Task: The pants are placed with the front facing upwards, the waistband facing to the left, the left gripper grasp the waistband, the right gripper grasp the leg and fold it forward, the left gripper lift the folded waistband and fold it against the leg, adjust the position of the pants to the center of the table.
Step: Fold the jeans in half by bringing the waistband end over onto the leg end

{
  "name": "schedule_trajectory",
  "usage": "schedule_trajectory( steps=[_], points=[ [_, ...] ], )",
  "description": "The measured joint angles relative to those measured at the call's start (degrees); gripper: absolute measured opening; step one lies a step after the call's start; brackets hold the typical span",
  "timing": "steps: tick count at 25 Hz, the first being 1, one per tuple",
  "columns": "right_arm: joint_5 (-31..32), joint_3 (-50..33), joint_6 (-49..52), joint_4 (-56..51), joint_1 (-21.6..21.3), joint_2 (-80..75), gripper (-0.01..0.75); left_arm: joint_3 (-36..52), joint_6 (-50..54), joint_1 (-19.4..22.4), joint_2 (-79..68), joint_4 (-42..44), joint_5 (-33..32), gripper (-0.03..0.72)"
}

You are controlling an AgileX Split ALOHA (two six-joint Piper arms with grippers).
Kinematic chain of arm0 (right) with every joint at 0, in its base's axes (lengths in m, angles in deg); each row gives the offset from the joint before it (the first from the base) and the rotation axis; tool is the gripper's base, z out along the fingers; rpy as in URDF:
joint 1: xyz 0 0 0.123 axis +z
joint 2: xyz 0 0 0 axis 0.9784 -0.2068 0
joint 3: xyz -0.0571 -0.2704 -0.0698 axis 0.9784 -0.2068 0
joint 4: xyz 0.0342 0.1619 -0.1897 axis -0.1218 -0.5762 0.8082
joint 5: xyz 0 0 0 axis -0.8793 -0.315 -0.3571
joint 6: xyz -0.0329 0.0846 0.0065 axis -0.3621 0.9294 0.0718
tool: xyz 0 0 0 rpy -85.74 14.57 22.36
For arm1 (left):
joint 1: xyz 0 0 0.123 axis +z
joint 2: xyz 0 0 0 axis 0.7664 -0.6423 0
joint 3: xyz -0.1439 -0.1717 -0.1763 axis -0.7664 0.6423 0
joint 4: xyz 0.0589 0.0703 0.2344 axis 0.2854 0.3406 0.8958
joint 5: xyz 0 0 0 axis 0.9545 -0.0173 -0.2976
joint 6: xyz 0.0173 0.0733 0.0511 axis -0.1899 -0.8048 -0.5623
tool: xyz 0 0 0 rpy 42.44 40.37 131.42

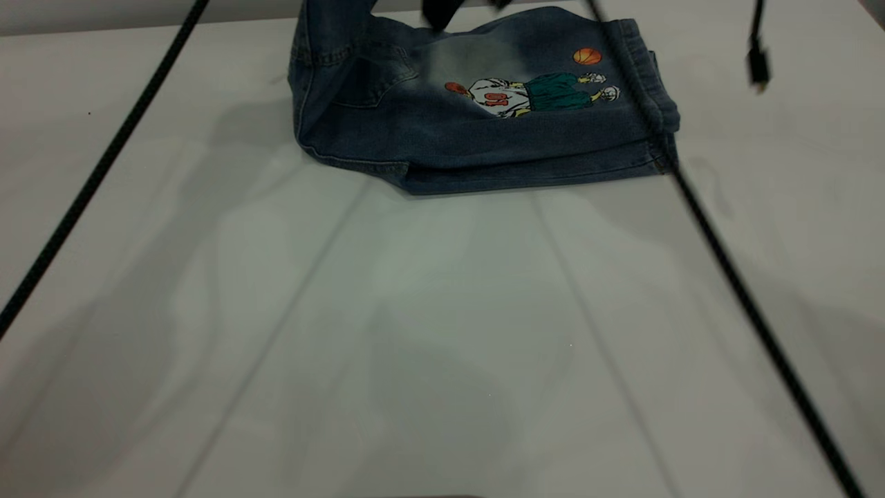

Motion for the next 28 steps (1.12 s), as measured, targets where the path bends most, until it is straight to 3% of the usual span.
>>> schedule_trajectory(
  steps=[6,13,20,28],
  points=[
    [4.7,0.0,3.1,1.1,-7.7,1.9,0.514,0.0,-0.2,-2.6,0.0,-0.1,2.6,0.048],
    [7.7,0.0,6.0,1.5,-14.9,2.4,0.513,0.0,-2.0,-9.3,0.0,-0.3,8.3,0.048],
    [9.8,0.0,8.4,2.2,-16.8,2.5,0.513,0.0,-2.5,-15.4,-0.5,-0.3,15.0,0.048],
    [12.7,0.0,10.4,5.8,-19.2,4.4,0.513,0.0,-3.0,-18.1,-6.9,-0.9,21.1,0.048]
  ],
)
